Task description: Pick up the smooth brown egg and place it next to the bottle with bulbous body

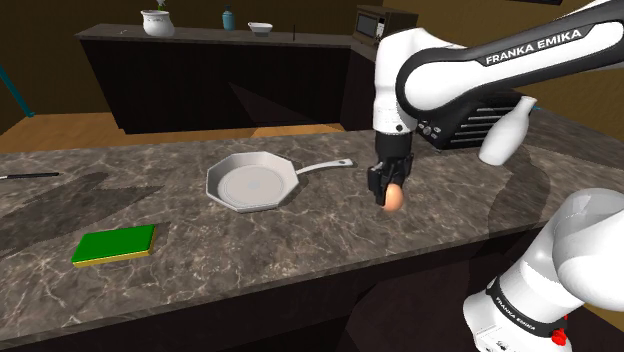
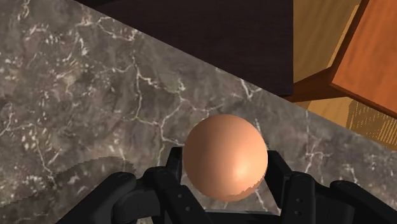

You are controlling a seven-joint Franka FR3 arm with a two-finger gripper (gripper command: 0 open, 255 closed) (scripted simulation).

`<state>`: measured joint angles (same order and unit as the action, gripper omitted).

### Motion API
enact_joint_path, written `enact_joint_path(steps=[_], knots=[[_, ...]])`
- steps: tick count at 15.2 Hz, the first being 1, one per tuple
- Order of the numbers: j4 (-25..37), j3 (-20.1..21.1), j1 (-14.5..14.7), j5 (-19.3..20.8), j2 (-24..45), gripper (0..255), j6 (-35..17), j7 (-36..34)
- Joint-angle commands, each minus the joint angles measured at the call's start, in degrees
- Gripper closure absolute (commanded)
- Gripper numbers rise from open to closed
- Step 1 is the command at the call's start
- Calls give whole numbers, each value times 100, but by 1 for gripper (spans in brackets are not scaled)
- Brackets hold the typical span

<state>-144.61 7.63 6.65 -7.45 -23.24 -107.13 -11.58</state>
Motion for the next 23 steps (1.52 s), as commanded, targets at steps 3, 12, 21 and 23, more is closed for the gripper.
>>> enact_joint_path(steps=[3, 12, 21, 23], knots=[[207, -18, 0, 10, -140, 255, 348, -20], [753, -63, -8, 38, -334, 255, 1088, -59], [1385, -102, -17, 63, -411, 255, 1795, -101], [1537, -110, -19, 68, -413, 255, 1949, -111]])
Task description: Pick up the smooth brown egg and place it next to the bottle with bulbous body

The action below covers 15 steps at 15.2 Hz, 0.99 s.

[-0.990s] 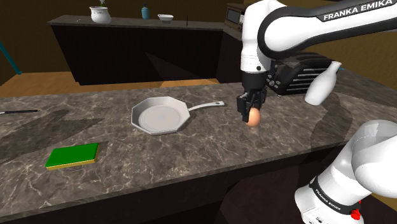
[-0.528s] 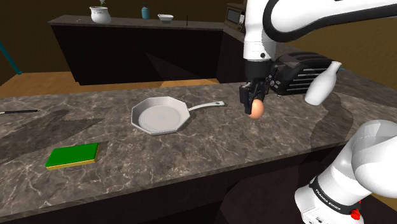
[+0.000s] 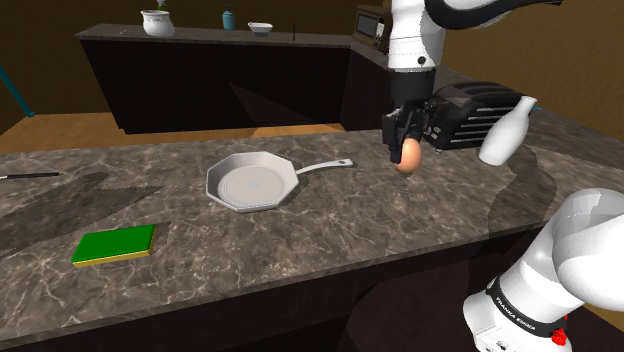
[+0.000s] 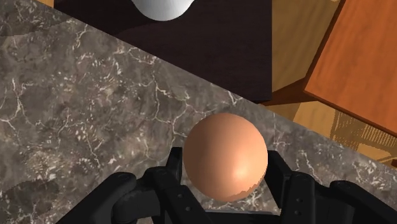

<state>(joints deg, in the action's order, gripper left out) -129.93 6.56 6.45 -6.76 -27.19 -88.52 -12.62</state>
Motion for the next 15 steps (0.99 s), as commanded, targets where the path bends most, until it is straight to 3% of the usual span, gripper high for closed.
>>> enact_joint_path(steps=[1, 15], knots=[[146, -7, 0, 2, -18, 255, 165, -12], [1344, -53, -14, 30, 122, 255, 1222, -91]])
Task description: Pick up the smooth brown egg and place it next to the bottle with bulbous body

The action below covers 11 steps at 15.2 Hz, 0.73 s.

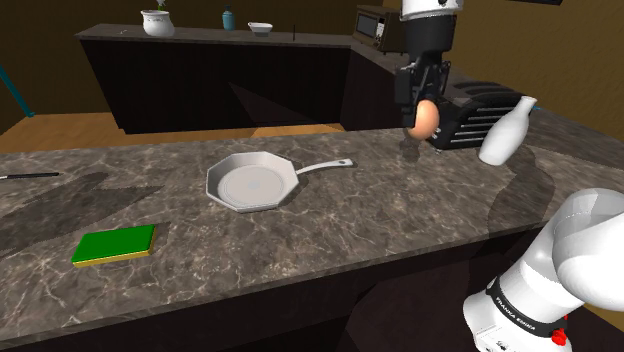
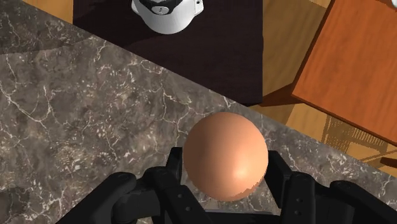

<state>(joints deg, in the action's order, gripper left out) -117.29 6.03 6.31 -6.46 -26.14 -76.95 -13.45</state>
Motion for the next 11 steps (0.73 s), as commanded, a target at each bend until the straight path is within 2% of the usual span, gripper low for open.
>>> enact_joint_path(steps=[1, 9, 11], knots=[[175, -3, -1, 1, 36, 255, 140, -15], [933, -19, -7, 9, 219, 255, 714, -67], [846, -224, -92, 161, 121, 255, 749, 231]])
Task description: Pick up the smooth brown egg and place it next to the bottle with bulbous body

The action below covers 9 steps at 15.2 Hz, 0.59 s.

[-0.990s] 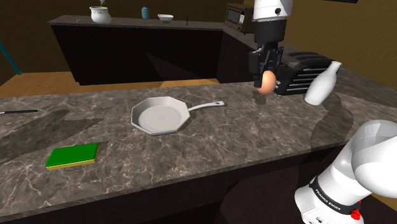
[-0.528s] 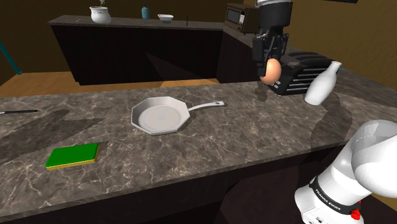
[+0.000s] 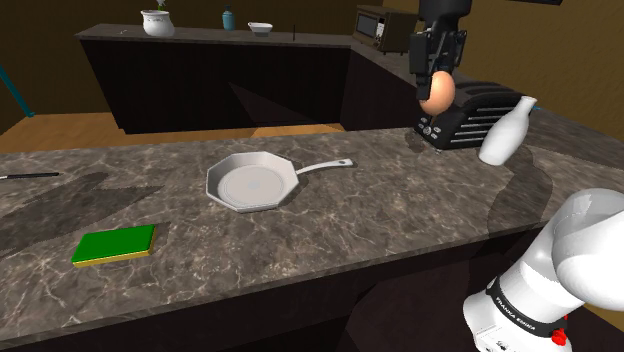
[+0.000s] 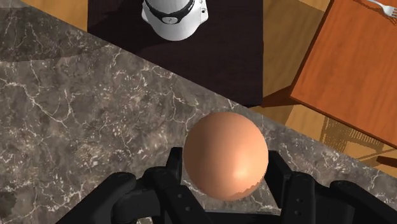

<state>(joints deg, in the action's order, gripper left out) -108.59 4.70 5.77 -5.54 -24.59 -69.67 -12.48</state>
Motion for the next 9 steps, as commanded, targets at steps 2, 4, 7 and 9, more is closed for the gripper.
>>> enact_joint_path(steps=[2, 4, 7, 9], knots=[[-89, -297, -123, 229, -110, 255, 50, 433], [-130, -505, -208, 396, -162, 255, 72, 732], [-148, -819, -333, 653, -194, 255, 90, 1182], [-131, -1030, -416, 825, -185, 255, 92, 1484]])
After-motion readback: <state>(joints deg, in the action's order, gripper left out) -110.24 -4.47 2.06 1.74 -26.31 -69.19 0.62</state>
